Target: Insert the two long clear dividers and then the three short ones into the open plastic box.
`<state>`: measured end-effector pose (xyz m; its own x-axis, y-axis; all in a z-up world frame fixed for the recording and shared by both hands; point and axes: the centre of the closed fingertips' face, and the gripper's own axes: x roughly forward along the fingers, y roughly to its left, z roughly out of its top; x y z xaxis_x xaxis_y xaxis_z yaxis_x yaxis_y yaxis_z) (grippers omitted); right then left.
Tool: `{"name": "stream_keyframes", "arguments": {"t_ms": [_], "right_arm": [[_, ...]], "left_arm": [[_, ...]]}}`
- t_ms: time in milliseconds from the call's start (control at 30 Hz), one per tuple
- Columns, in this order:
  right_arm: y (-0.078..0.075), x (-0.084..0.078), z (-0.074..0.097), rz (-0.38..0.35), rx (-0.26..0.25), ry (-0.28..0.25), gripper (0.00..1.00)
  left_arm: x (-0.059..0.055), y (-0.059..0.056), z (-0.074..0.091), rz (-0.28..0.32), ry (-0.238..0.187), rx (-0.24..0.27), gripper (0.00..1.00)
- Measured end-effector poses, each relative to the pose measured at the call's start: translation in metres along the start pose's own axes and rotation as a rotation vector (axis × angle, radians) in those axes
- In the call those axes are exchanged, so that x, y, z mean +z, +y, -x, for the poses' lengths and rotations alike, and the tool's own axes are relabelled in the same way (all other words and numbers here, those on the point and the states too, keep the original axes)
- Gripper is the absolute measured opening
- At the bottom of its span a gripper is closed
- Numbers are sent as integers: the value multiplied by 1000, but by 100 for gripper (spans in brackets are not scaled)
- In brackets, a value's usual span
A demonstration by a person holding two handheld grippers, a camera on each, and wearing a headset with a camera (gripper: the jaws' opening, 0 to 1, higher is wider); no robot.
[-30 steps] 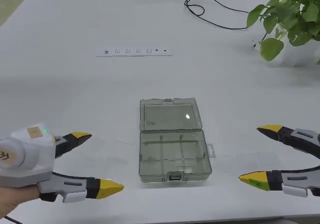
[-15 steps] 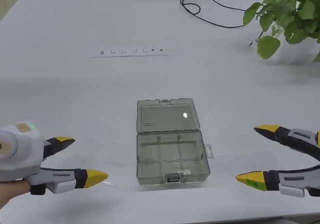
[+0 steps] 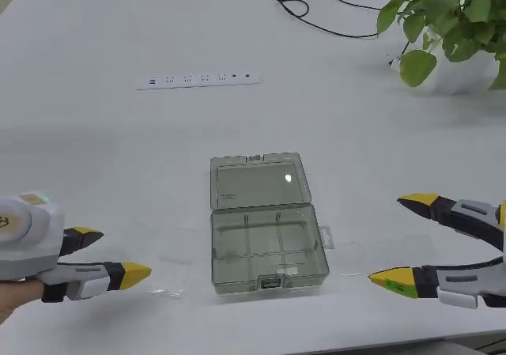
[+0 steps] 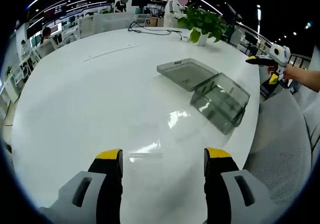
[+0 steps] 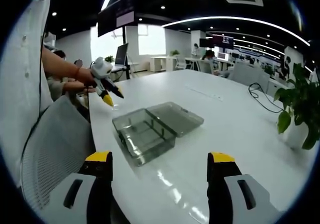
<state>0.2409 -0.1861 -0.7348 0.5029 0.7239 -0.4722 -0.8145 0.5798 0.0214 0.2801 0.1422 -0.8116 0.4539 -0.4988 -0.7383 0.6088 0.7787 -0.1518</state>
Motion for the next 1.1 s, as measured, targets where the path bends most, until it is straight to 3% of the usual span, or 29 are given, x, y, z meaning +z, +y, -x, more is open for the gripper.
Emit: {"name": "stream_keyframes", "arguments": {"t_ms": [100, 133, 400, 567, 900, 1000, 1033, 1100], "right_arm": [[0, 0, 0, -3, -2, -1, 78], [0, 0, 0, -4, -2, -3, 78], [-1, -1, 0, -10, -6, -6, 77], [-1, 1, -1, -12, -9, -11, 77], [-2, 0, -1, -15, -10, -14, 77], [-2, 0, -1, -15, -12, -16, 77], [-2, 0, -2, -17, -13, -16, 77], [-2, 1, -2, -17, -15, -19, 76]], "left_arm": [[-4, 3, -2, 3, 23, 13, 62], [-9, 6, -2, 14, 51, 27, 61], [-16, 10, -8, 16, 101, 56, 53], [-24, 15, -11, 20, 159, 81, 50], [-31, 20, -13, -42, 225, 109, 41], [-32, 23, -13, -116, 264, 140, 39], [-32, 20, -14, -72, 258, 130, 38], [-31, 21, -14, -63, 262, 141, 38]]}}
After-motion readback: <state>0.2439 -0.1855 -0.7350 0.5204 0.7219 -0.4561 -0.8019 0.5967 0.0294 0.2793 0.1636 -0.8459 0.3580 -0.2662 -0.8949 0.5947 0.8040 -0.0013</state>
